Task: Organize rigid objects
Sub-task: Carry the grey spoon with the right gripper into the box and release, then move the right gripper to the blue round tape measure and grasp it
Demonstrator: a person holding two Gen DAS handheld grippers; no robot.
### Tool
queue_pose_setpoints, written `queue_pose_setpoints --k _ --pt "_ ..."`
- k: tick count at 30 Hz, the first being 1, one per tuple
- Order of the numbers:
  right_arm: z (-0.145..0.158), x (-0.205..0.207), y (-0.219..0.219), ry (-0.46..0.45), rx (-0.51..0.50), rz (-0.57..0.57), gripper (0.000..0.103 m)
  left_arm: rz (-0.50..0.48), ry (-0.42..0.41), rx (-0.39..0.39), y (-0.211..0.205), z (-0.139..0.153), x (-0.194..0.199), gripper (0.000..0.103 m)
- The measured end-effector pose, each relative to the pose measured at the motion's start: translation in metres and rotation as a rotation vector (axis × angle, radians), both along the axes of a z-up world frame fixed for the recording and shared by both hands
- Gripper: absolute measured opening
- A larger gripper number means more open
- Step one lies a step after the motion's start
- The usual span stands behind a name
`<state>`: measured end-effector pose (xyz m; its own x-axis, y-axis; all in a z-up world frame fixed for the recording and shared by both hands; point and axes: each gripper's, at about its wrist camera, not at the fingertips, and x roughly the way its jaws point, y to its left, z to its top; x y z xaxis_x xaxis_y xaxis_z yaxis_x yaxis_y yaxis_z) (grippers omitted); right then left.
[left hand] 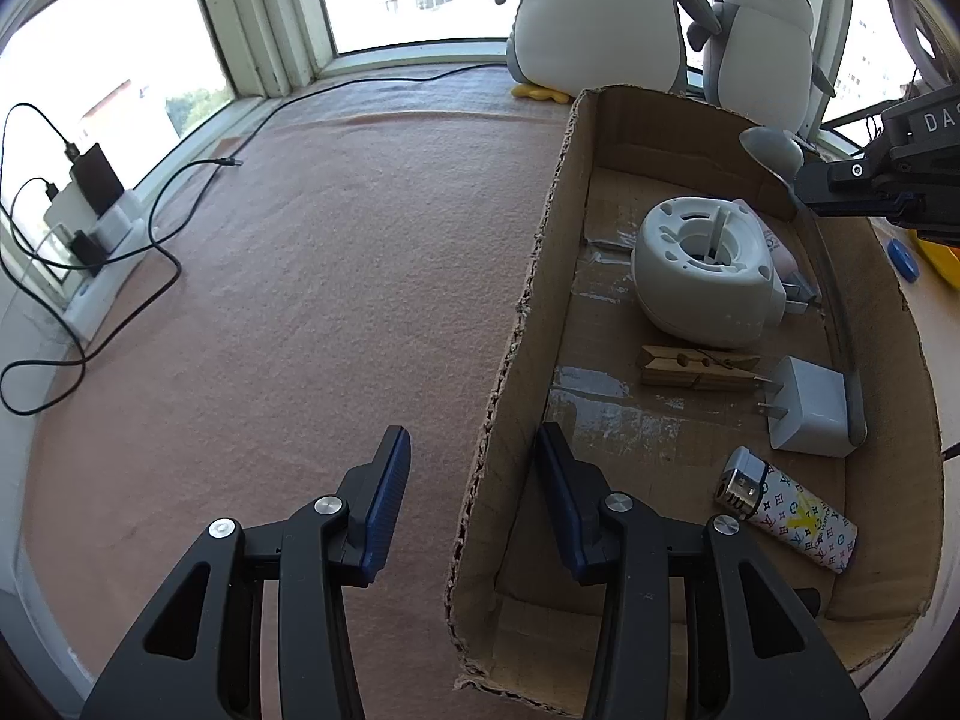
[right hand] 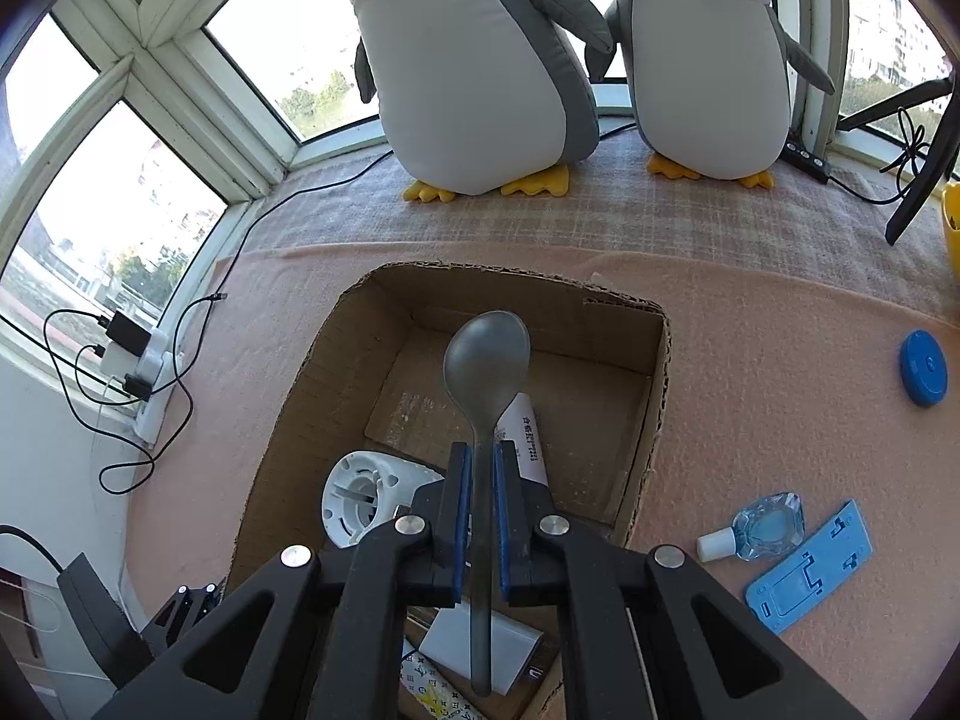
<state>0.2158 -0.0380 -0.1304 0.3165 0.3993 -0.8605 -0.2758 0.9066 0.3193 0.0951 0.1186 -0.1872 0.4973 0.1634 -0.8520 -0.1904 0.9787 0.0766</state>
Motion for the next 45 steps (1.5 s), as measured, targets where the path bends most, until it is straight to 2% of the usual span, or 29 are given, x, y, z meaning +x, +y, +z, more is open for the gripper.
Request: queue_pose_setpoints --k 2,4,6,10,13,22,31,38,42,45 --pt "0.001 0.000 0.000 0.004 0.000 0.004 0.016 0.000 0.000 0.000 0.000 0.000 0.000 0.043" --pt "0.003 -0.002 0.001 -0.004 -0.003 0.008 0.040 0.000 0.000 0.000 0.000 0.000 0.000 0.043" --pt "0.008 -0.004 0.000 -0.027 -0.008 0.009 0.048 0.000 0.000 0.001 0.000 0.000 0.000 0.043" --pt "0.014 -0.005 -0.004 -0.048 -0.022 0.010 0.053 -0.001 0.002 0.004 0.001 0.000 0.000 0.043" --pt "0.018 -0.006 -0.009 -0.060 -0.018 0.004 0.056 0.000 0.001 0.003 0.000 0.000 0.000 0.043" --pt "0.027 -0.013 -0.037 -0.065 0.021 -0.023 0.056 -0.005 0.004 0.013 0.001 0.001 0.000 0.043" --pt "0.042 -0.023 -0.089 -0.098 0.070 -0.084 0.056 -0.011 0.007 0.023 0.000 0.000 0.000 0.043" --pt "0.062 -0.029 -0.142 -0.168 0.038 -0.164 0.057 -0.010 0.003 0.026 -0.001 0.001 0.000 0.043" --pt "0.064 -0.027 -0.173 -0.166 0.014 -0.198 0.066 -0.014 0.005 0.029 -0.002 0.001 0.000 0.043" --pt "0.060 -0.026 -0.193 -0.157 -0.028 -0.215 0.067 -0.016 0.007 0.036 -0.002 0.001 0.000 0.043"
